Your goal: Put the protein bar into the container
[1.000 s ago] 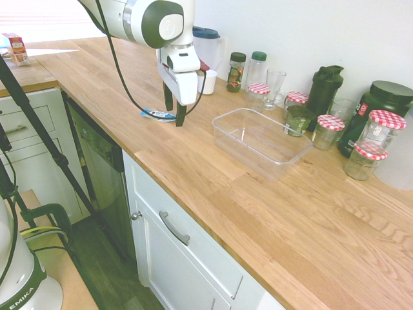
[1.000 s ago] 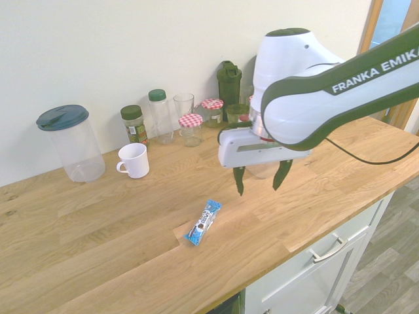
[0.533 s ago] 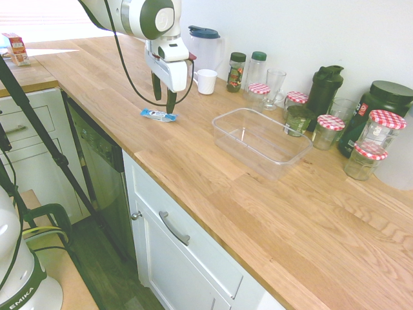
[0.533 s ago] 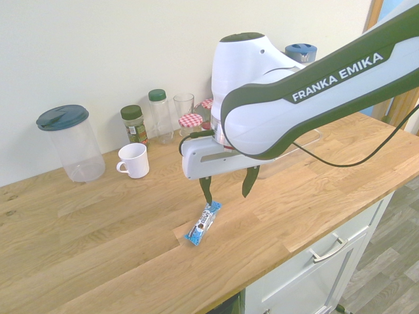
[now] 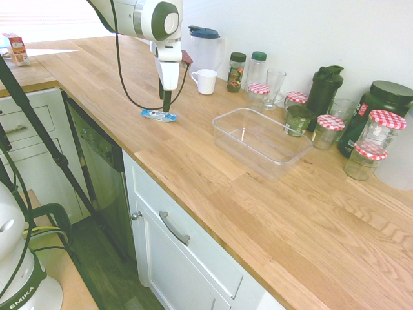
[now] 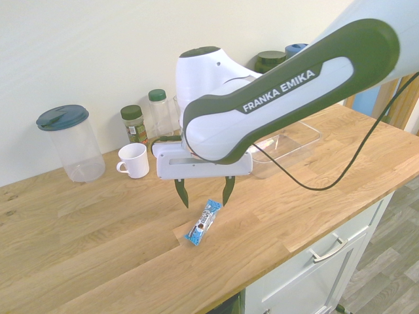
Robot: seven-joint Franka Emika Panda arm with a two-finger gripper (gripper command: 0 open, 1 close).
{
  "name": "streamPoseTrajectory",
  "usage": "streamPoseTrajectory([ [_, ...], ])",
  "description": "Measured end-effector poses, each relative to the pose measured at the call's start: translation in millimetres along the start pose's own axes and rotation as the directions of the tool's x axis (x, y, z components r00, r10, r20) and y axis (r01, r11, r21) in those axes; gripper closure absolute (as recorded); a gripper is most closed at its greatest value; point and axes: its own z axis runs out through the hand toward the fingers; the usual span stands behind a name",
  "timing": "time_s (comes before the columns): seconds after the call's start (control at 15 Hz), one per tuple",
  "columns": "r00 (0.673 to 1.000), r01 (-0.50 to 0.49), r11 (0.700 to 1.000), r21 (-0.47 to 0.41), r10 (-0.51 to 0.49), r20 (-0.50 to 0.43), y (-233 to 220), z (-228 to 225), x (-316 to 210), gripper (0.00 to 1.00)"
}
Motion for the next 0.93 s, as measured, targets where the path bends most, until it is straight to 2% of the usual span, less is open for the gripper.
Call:
streamPoseTrajectory([
  [0.13, 0.999, -0.034, 0.999, -0.019, 0.034, 0.014, -10.5, 6.0, 1.2, 0.0],
  [0.27, 0.998, 0.035, 0.999, -0.005, -0.035, 0.057, -15.7, 0.7, -10.0, 0.0],
  [0.33, 0.998, 0.03, 1.0, -0.005, -0.029, 0.056, -16.1, 0.9, -8.2, 0.0],
  [0.6, 0.997, -0.06, 0.998, -0.013, 0.06, 0.042, -18.6, 8.1, 1.3, 0.0],
  [0.93, 0.994, -0.103, 0.994, -0.028, 0.103, 0.03, -19.5, 39.5, -17.8, 0.0],
])
